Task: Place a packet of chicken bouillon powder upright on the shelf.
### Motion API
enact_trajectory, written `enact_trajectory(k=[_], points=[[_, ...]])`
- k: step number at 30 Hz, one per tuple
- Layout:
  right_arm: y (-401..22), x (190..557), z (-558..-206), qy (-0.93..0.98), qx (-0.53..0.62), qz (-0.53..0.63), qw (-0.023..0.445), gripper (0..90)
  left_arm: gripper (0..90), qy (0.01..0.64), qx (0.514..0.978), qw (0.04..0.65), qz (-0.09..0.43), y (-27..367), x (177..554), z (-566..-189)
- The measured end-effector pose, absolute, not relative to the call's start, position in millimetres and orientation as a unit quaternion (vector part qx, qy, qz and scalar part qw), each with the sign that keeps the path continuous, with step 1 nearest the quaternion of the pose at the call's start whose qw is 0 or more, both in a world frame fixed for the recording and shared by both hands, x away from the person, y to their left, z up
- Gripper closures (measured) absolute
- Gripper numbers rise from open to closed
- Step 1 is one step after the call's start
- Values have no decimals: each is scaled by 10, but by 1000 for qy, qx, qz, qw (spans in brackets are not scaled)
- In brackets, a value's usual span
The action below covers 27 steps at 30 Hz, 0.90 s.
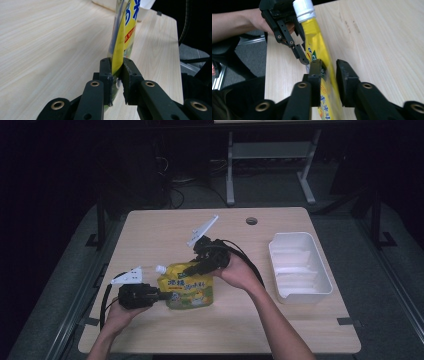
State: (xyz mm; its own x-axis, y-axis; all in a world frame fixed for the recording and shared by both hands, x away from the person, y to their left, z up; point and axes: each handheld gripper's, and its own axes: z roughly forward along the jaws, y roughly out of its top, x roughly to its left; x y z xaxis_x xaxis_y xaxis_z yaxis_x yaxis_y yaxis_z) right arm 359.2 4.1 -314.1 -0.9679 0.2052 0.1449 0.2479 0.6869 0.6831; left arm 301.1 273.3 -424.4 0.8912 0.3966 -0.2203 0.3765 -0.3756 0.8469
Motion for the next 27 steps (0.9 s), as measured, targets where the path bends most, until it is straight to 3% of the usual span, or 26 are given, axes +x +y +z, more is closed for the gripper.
enact_trajectory(k=[2, 5, 7, 8, 10, 21, 27], points=[[31, 3601, -3146, -918, -121, -376, 39, 866, 793, 233, 829, 508, 11, 2729, 3010, -4244], [21, 3604, -3145, -919, -117, -375, 44, 890, 777, 231, 831, 505, 17, 2728, 3003, -4234], [14, 3601, -3143, -918, -114, -375, 50, 892, 750, 233, 830, 506, 22, 2730, 3000, -4227], [1, 3602, -3139, -918, -117, -373, 58, 894, 674, 237, 828, 507, 26, 2753, 2998, -4205], [-25, 3615, -3139, -916, -118, -378, 69, 894, 630, 238, 826, 510, 29, 2768, 2993, -4197], [-263, 3644, -3003, -908, -137, -391, 54, 894, 465, 259, 835, 482, 64, 2823, 2984, -4224], [-396, 3645, -2928, -906, -144, -394, 52, 894, 417, 267, 838, 472, 70, 2842, 2981, -4248]])
